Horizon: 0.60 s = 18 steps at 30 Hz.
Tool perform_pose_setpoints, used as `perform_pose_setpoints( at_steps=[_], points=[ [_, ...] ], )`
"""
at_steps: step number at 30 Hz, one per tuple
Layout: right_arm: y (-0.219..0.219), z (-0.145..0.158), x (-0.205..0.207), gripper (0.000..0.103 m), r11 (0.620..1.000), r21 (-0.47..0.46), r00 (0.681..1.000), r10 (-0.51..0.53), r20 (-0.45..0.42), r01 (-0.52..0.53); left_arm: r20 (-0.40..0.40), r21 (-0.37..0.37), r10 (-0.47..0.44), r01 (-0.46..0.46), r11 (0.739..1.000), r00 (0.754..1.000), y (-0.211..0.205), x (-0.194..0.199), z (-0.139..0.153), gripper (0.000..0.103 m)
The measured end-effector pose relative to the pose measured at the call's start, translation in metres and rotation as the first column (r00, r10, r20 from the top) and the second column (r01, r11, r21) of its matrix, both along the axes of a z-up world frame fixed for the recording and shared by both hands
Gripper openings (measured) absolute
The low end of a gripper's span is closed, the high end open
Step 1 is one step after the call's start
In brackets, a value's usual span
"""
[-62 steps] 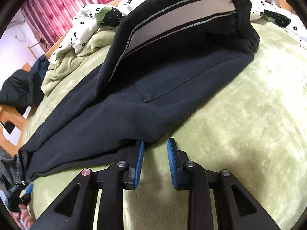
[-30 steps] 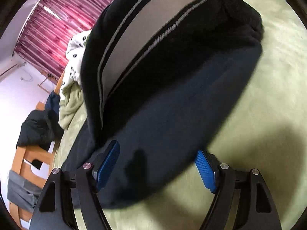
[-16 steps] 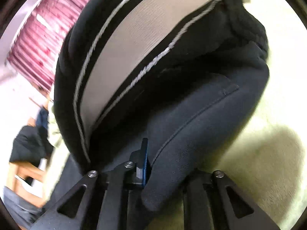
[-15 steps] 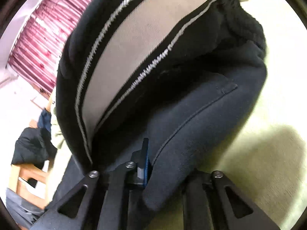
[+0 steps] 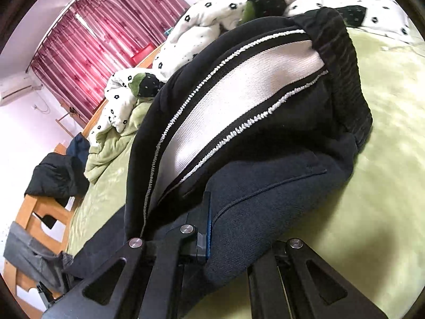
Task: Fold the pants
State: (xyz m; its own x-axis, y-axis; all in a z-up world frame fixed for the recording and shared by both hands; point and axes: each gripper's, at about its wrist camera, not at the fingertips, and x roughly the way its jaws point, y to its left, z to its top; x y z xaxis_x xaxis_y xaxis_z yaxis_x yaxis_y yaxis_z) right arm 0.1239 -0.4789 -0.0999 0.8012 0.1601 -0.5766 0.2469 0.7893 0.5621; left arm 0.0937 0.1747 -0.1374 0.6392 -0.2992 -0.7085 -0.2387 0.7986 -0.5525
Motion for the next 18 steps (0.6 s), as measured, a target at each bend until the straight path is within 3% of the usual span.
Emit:
perform_pose_setpoints(
  at_steps=[5,8,9,11,14,16,18],
  points=[
    [-0.02,-0.008,-0.065,0.005,1.0,0.008,0.999,0.012,-0.041,-0.012,-0.029,-0.035,-0.03,0.029,0.999,0.999,-0.001,-0.048,-0.006,0.01],
    [-0.021,-0.03,-0.072,0.008,0.998,0.05,0.993,0.037,-0.112,-0.031,-0.079,-0.037,-0.03,0.027,0.999,0.996,0.0,-0.055,-0.015,0.015],
    [-0.023,-0.035,-0.075,0.014,0.998,0.058,0.99,0.047,-0.13,-0.04,-0.101,-0.035,-0.029,0.025,0.999,0.994,0.0,-0.058,-0.015,0.016],
    [-0.023,-0.039,-0.083,0.025,0.999,-0.007,0.982,0.05,-0.183,-0.052,-0.116,0.0,-0.038,0.038,0.999,0.993,-0.003,-0.062,-0.01,0.026],
    [-0.023,-0.026,-0.106,0.034,0.992,-0.108,0.987,0.047,-0.152,-0.064,-0.109,0.09,-0.057,0.066,0.994,0.992,-0.008,-0.074,0.002,0.037],
    [-0.029,-0.013,-0.123,0.034,0.984,-0.173,0.992,0.029,-0.124,-0.05,-0.092,0.143,-0.051,0.064,0.988,0.994,-0.011,-0.079,0.011,0.037],
    [-0.039,-0.002,-0.132,0.043,0.979,-0.201,0.996,0.005,-0.093,-0.024,-0.068,0.165,-0.034,0.045,0.985,0.997,-0.012,-0.085,0.019,0.037]
  ],
)
